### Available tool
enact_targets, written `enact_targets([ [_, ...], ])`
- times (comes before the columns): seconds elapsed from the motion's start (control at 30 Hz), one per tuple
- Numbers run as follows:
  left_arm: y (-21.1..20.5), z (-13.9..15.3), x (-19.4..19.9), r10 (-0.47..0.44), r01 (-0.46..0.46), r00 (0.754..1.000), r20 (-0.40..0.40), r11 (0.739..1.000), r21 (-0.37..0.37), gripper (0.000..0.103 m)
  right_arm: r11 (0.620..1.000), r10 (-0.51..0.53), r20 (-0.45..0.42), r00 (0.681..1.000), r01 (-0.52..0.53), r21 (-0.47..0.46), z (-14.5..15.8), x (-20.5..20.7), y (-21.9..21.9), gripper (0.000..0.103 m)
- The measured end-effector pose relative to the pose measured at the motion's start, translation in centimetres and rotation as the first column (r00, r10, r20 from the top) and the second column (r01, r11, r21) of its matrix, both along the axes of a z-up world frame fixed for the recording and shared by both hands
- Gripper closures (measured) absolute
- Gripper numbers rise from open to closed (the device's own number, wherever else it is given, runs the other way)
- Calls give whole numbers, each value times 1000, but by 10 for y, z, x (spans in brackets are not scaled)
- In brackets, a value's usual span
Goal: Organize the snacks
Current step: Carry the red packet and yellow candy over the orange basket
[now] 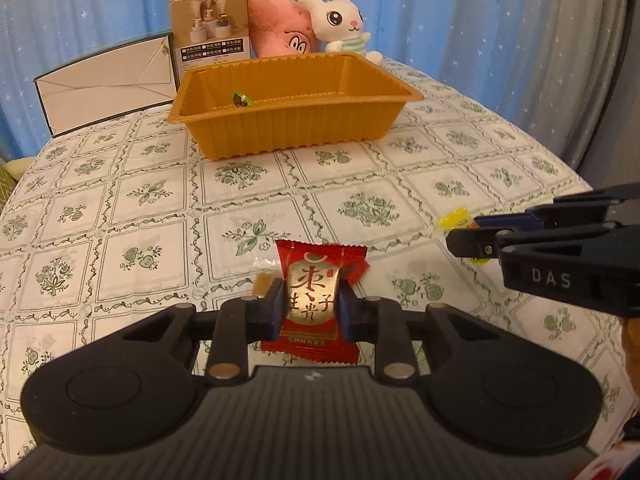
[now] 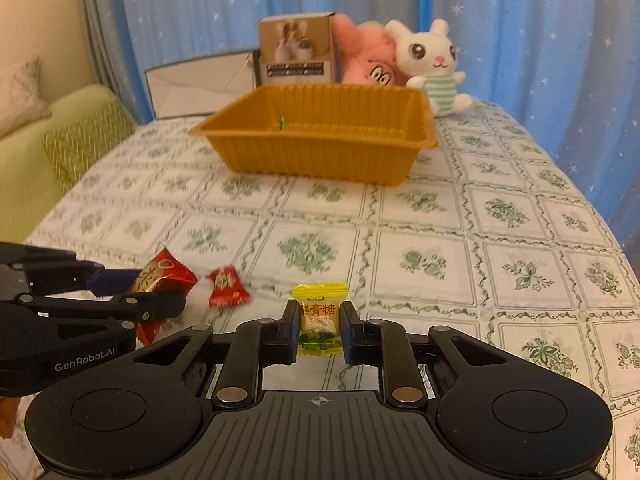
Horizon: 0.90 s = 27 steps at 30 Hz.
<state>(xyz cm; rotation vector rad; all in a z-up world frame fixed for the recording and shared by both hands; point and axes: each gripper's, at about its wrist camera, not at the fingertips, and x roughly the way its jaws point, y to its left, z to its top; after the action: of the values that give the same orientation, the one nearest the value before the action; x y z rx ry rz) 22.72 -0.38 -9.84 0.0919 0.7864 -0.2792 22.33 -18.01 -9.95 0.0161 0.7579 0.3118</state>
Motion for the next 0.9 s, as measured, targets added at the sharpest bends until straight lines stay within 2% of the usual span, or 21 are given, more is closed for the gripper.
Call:
enact_targets([
  [0.5,11,32,25,40,-37,998,52,998,-59,79,994,-47,21,999,45,98,27,12,-9,82],
  [0.9,12,52,46,52,-43,994,93,995,-92,79,991,-87,77,993,79,107,51,28,-16,82],
])
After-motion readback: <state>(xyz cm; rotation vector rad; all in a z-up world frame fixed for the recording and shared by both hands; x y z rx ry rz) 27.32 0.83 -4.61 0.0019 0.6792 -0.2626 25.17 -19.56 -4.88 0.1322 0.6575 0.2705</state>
